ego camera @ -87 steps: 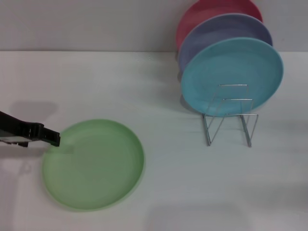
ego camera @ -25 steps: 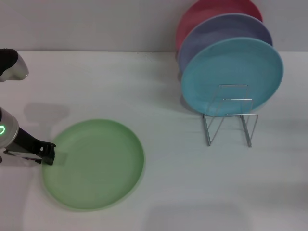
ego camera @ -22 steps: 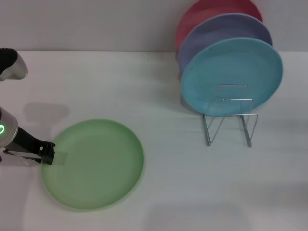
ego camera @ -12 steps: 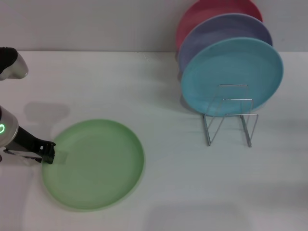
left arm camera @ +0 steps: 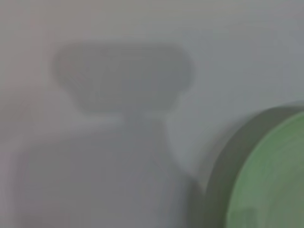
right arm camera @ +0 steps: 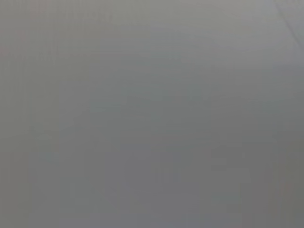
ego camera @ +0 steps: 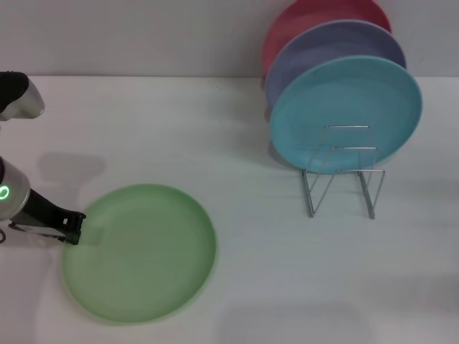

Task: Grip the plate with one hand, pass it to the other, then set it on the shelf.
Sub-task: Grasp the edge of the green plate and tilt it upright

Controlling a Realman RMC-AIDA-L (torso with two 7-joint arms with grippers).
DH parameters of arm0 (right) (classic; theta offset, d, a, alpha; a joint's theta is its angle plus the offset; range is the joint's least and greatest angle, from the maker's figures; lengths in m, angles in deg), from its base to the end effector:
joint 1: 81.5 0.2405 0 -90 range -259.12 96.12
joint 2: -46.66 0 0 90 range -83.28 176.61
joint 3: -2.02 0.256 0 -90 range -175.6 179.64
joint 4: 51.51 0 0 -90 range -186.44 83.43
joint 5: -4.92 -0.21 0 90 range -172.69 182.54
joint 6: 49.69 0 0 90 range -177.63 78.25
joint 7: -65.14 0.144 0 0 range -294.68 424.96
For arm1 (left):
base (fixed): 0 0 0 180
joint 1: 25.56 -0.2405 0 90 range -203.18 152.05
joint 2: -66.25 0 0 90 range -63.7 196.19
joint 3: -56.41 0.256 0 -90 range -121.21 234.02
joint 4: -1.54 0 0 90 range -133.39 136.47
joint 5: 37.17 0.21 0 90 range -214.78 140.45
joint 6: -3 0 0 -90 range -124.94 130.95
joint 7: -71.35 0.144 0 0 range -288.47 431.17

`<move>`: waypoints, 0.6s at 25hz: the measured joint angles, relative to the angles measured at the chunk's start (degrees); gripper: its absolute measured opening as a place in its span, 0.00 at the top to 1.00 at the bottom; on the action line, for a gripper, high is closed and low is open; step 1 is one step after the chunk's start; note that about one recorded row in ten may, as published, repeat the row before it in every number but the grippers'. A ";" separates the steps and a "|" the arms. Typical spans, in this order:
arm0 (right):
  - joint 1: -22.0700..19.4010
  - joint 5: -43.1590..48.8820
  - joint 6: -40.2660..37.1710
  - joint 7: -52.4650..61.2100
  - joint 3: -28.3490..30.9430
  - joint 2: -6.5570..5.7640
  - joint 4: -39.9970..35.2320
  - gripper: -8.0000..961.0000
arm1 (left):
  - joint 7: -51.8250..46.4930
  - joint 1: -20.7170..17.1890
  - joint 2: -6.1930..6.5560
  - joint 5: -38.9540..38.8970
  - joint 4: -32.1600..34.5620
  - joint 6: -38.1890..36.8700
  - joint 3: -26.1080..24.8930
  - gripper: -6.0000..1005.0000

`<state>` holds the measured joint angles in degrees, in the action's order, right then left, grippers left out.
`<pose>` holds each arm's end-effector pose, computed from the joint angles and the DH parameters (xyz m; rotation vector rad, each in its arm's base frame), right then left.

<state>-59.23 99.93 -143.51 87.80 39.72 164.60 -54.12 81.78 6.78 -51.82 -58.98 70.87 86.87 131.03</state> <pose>0.3665 0.2747 0.1014 -1.0180 0.3842 0.9417 -0.2477 0.3606 0.0172 -2.0682 -1.4915 0.4762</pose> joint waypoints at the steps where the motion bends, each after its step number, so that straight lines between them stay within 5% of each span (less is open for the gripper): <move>1: -0.08 0.00 -0.10 0.08 0.00 -0.03 -0.01 0.28 | 0.00 0.00 0.00 0.00 0.00 0.00 0.00 0.92; 11: -0.61 0.00 -0.47 0.11 0.00 -0.05 -0.03 0.29 | 0.95 -0.64 -0.12 -2.88 0.94 -0.97 -1.09 0.95; 15: -0.67 0.00 -0.43 0.10 0.00 -0.02 -0.02 0.29 | 2.49 -1.71 -0.16 -6.24 1.02 -7.22 -3.02 0.96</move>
<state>-59.90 99.93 -143.94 87.91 39.72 164.58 -54.14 84.27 5.06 -51.99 -65.22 71.90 79.65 128.01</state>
